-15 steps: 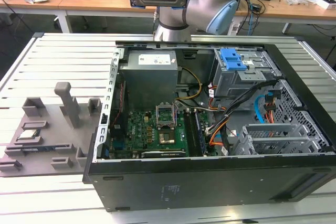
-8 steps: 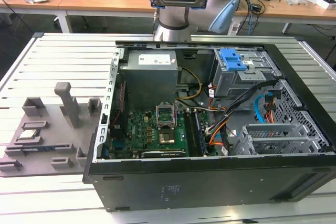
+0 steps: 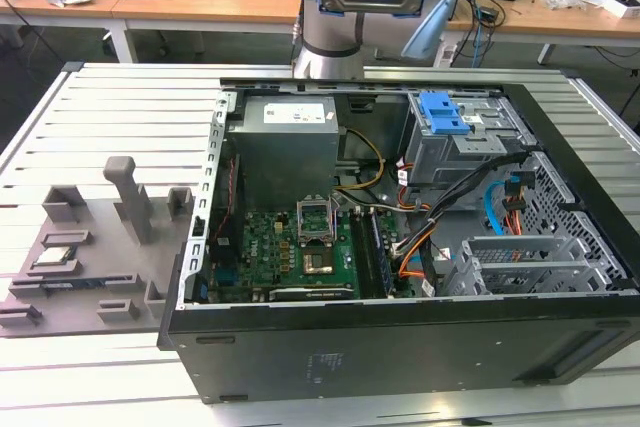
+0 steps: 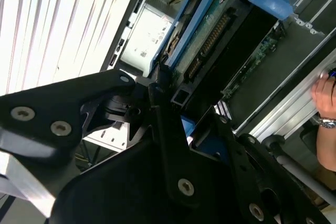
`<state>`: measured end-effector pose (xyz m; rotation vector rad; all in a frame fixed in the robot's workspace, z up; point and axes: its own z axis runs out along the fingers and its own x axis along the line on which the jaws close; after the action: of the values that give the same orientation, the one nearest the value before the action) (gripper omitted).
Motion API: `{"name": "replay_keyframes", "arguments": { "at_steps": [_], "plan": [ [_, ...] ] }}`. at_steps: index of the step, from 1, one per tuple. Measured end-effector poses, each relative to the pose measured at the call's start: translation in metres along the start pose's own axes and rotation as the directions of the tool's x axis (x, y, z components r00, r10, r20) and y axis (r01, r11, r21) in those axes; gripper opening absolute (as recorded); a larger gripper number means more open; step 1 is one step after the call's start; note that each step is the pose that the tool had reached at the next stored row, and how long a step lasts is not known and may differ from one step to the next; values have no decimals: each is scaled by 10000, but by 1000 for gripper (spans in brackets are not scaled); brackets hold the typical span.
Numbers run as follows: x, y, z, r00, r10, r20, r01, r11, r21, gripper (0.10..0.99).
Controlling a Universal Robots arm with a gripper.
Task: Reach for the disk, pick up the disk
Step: 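Pick up the disk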
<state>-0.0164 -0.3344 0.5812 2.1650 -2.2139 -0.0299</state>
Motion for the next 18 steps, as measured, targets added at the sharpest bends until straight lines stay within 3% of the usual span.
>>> {"name": "replay_keyframes", "arguments": {
  "at_steps": [4,7,12,15,18],
  "plan": [
    [-9,-138,-7,10000,1,0,-1,10000,-1,365],
    [-21,-300,-13,10000,-1,1,1,10000,-2,365],
    [-30,-442,-19,10000,1,1,-1,10000,-7,365],
    [-37,-601,-10,10000,-1,-1,1,10000,-12,365],
    [-38,-676,4,10000,0,-5,0,10000,-12,365]
  ]
}}
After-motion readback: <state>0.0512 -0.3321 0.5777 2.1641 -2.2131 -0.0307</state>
